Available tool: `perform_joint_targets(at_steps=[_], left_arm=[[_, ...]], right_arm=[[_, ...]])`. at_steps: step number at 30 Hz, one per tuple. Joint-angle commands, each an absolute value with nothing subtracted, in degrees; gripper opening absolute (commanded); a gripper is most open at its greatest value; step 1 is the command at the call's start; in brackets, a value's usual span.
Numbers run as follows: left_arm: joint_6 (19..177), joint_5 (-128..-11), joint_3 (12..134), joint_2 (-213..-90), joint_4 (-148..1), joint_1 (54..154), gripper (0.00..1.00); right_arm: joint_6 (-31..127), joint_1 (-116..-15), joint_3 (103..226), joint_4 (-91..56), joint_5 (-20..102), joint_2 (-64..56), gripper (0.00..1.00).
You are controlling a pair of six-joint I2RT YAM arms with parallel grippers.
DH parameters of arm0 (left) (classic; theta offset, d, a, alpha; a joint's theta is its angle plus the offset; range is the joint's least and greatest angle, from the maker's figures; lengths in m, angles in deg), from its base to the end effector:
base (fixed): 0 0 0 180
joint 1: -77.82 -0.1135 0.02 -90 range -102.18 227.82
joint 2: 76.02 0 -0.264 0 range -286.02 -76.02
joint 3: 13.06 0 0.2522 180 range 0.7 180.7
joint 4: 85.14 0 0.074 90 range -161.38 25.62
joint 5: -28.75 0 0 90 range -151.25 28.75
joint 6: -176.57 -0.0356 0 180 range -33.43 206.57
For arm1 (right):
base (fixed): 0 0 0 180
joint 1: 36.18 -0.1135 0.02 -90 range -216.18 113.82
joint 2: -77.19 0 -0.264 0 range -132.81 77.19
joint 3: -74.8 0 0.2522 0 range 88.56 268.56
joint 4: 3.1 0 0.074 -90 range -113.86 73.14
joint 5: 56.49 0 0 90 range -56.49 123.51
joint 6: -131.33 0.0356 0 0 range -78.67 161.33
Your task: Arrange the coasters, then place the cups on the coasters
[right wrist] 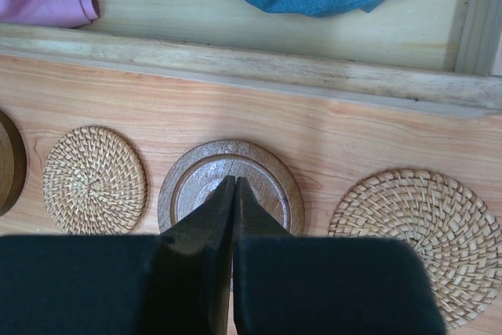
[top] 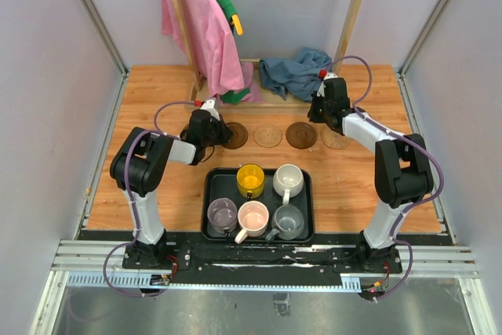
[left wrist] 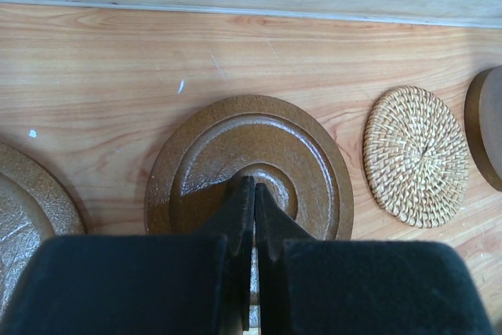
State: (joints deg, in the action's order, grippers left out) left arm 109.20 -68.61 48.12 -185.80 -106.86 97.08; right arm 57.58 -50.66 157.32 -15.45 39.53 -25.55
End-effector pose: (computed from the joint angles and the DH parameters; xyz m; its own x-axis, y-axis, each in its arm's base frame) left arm 0.3512 -0.1275 0.1233 -0.5613 -0.2081 -0.8010 0.2373 0.8868 -0.3967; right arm 0.3932 0.1054 0.2249 -0.5939 0.1340 -0.7933 -0.1750 0.9409 0.2900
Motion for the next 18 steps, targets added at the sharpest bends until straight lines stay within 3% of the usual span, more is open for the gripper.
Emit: perform_joint_targets(at_steps=[1,18], left_arm=[[109.7,-66.4,49.0,-187.0,-104.2,97.4,0.00],[109.3,-65.0,50.7,-188.5,-104.3,97.4,0.01]], right_arm=[[58.0,-50.8,156.2,-15.7,40.1,-23.5,0.01],[58.4,-50.8,156.9,-15.7,41.4,-25.4,0.01]])
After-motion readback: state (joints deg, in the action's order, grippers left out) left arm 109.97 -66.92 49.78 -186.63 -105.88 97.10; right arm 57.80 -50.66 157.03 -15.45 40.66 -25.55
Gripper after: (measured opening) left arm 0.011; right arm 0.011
